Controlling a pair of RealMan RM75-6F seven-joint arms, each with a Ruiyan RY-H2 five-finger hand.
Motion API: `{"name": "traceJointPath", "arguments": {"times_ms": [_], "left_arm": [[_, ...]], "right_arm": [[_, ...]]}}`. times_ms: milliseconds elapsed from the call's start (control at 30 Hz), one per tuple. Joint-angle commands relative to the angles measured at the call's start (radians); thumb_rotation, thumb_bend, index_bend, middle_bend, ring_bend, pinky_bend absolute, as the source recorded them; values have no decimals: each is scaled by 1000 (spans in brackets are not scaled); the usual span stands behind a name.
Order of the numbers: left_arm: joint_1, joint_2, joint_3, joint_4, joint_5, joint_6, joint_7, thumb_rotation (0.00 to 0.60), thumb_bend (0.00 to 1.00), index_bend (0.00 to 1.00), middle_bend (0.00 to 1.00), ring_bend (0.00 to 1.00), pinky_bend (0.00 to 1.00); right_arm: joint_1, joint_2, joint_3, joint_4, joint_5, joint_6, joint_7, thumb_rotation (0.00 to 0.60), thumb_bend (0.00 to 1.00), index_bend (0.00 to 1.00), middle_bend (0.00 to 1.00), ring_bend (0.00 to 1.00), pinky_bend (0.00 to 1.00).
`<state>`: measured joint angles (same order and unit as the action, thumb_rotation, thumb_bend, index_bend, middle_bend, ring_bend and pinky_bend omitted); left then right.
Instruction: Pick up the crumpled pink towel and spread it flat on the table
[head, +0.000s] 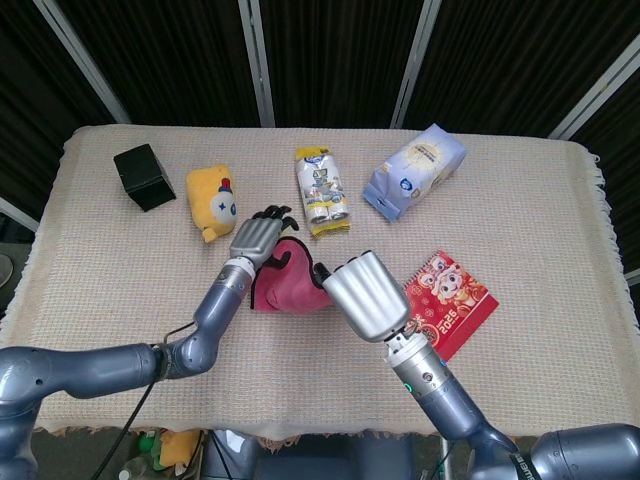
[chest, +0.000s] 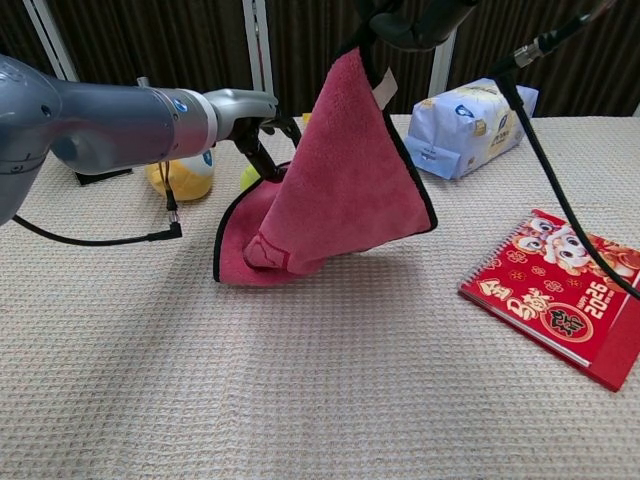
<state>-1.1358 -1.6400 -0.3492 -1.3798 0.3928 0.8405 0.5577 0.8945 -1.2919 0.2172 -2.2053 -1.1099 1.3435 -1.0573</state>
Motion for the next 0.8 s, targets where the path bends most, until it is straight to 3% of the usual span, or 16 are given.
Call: {"name": "traceJointPath", "arguments": {"times_ms": [33,800], "left_arm": [[-10,-3,6,5,-16,-8,1,600,426,274,57,0,116],[-10,20,49,-3,-25,-12,-42,600,442,548,70,0,116]], "right_arm": [[0,0,0,1,-1,-1,0,600,608,663,1000,1000,972],[-14,-3,-2,10,-5,3,1,600,609,663,1000,1000,972]]}}
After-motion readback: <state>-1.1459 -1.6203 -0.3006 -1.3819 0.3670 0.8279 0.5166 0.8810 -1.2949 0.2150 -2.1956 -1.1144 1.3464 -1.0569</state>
